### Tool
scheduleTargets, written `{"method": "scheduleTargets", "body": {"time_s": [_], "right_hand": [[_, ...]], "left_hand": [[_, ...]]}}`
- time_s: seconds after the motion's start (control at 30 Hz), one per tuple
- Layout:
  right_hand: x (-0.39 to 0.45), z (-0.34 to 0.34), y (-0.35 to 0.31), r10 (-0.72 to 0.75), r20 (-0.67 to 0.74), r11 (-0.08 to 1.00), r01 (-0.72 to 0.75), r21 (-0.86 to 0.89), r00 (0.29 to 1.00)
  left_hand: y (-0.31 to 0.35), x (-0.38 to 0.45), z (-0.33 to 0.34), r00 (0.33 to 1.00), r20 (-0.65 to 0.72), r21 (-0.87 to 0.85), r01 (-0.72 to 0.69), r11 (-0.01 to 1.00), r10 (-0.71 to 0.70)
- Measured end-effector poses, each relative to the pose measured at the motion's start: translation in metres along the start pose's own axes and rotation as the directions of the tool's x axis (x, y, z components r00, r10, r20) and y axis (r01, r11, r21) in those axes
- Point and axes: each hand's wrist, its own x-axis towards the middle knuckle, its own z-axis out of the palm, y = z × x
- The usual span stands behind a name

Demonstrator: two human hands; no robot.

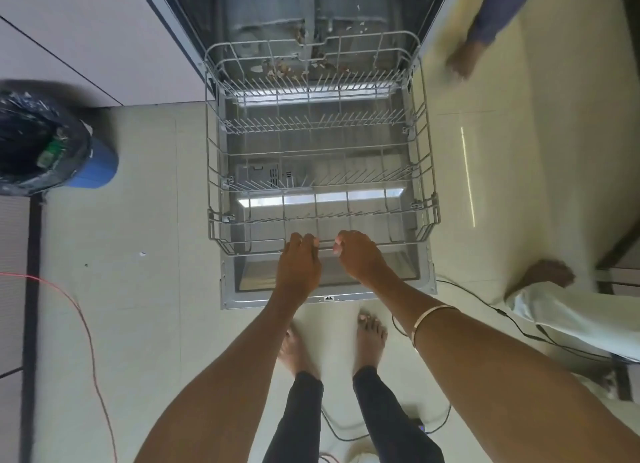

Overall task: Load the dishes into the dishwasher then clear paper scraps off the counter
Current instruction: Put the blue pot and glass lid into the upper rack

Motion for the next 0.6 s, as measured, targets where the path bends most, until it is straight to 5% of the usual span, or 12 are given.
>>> {"method": "scheduleTargets", "body": {"time_s": [0.23, 0.6], "right_hand": [[-0.022, 0.007, -0.018, -0.065, -0.16, 0.989, 0.043, -0.139, 0.985], [-0.049, -0.01, -0.06, -0.112, 0.002, 0.949, 0.107, -0.295, 0.994]], "left_hand": [[0.007, -0.031, -0.028, 0.998, 0.005, 0.017, 0.061, 0.998, -0.061], [-0.02, -0.073, -0.093, 0.991, 0.072, 0.062, 0.112, 0.992, -0.116]]}}
